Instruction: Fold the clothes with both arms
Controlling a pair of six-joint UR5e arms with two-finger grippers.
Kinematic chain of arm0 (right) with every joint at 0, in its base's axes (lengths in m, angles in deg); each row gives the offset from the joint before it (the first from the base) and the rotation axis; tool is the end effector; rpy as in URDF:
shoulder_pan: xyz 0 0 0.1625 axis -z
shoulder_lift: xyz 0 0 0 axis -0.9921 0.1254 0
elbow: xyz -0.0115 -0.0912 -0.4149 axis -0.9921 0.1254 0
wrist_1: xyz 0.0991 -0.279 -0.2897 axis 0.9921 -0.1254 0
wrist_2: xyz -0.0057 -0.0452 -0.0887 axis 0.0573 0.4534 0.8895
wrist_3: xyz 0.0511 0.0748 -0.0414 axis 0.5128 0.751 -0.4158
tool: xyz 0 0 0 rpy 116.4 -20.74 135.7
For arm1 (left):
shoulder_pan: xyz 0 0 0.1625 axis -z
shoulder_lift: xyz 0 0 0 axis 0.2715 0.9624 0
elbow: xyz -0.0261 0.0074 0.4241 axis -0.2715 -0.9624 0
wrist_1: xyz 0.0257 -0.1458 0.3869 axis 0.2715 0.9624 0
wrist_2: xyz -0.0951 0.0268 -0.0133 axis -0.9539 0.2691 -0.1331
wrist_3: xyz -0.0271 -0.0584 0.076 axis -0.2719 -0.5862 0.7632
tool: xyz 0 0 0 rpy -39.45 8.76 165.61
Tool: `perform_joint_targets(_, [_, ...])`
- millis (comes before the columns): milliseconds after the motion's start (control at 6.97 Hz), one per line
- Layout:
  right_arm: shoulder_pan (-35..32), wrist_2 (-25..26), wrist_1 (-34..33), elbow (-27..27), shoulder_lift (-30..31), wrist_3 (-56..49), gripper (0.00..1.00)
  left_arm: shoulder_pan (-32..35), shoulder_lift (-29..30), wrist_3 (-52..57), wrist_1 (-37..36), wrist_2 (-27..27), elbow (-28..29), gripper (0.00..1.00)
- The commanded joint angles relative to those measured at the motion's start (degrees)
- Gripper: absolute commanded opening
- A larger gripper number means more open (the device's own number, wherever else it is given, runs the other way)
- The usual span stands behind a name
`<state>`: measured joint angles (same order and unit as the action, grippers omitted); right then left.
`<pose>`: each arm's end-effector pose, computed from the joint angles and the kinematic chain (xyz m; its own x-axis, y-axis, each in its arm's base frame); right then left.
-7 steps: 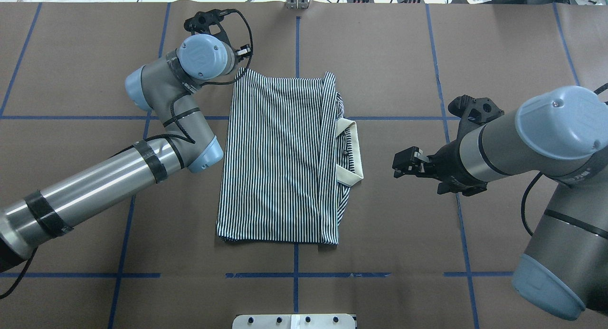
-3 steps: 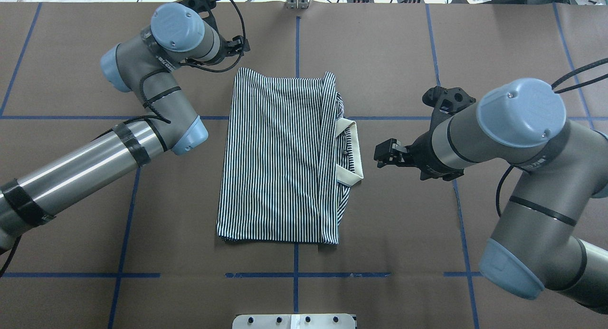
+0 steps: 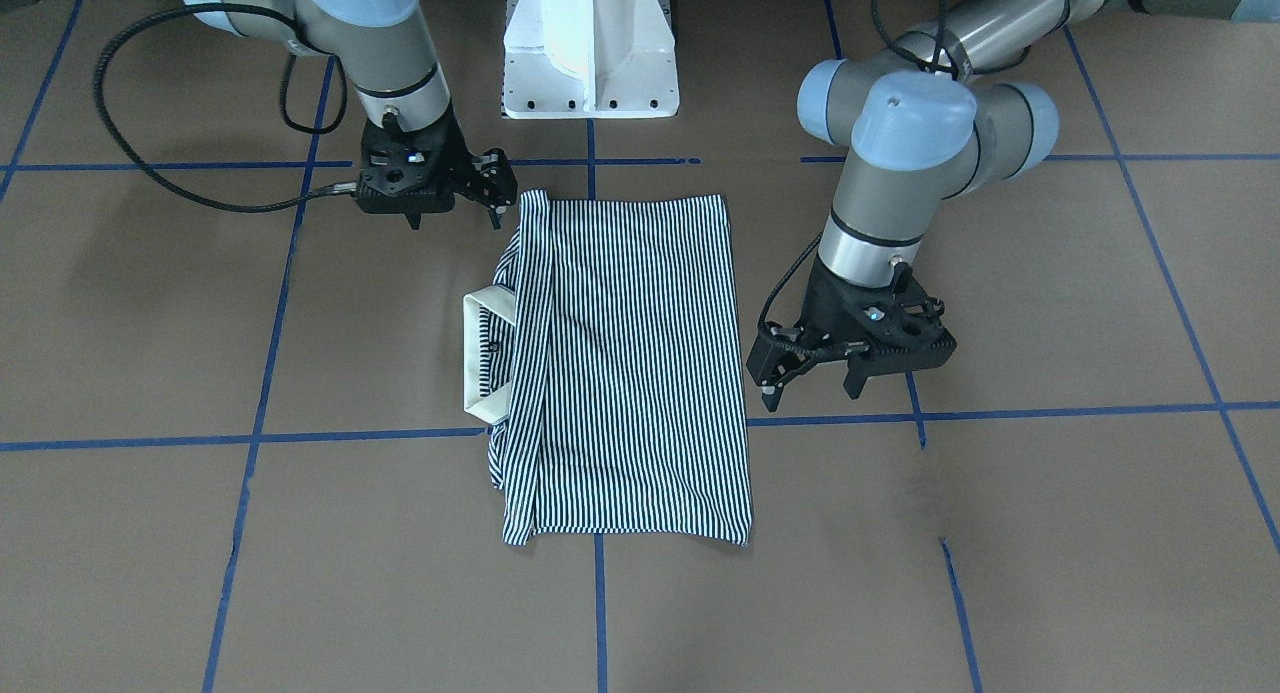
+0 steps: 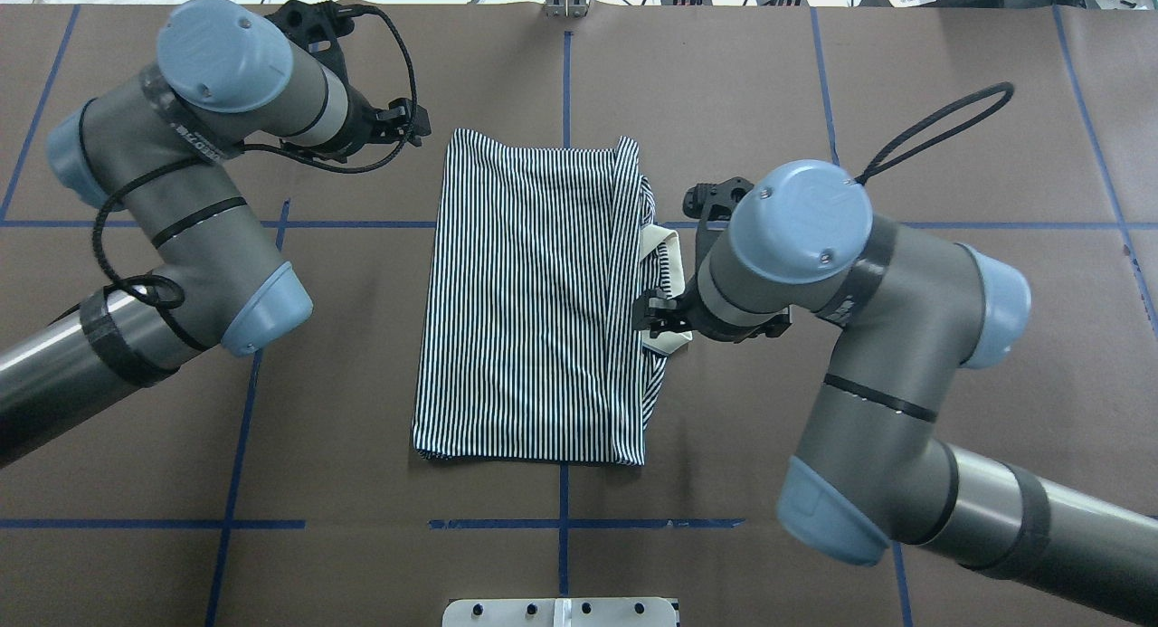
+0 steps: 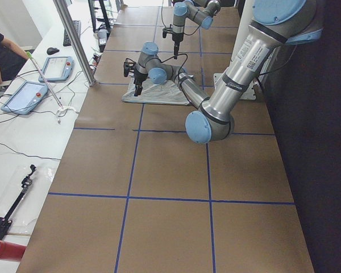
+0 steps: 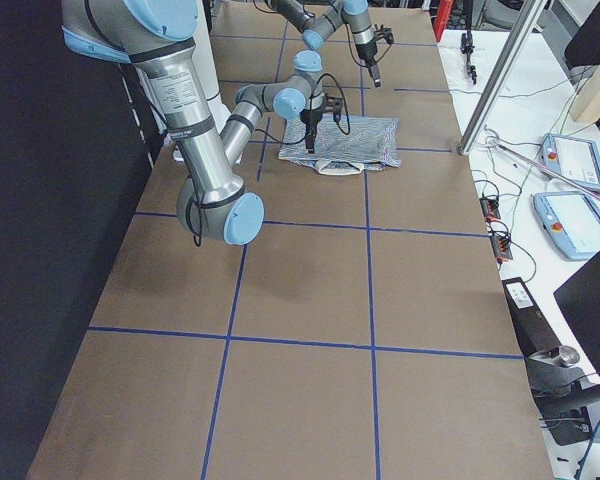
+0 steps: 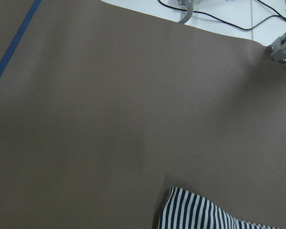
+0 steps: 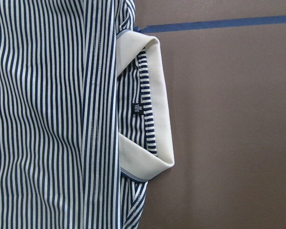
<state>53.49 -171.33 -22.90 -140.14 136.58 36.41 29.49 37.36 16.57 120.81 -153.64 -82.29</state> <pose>-0.4735 -0.3875 0.2224 0.6979 0.0390 0.7151 -0.0888 0.9955 0.0324 0.3988 -0.5590 0.2479 0.5808 -0.1513 -0.7999 0.4000 0.9088 0.1185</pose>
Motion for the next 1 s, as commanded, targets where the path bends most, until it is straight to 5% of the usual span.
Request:
perform_joint_targets(0, [5.6,4.5,-5.6,6.8,-6.7,-0.4,1.00,-0.4,-1.8,0.1,-5.0,-2.9,-7.4,1.00])
perform_joint_targets(430, [9.0,4.3,-7.4,17.0,-13.6,-0.6,1.00,-0.8,-4.0,0.1,-4.4,-3.2,-7.8,1.00])
perform_joint_targets(861, [10.1,3.8,-11.1,17.5,-13.5,-1.6,1.00,-1.7,-4.1,0.0,-4.2,-2.8,-7.5,1.00])
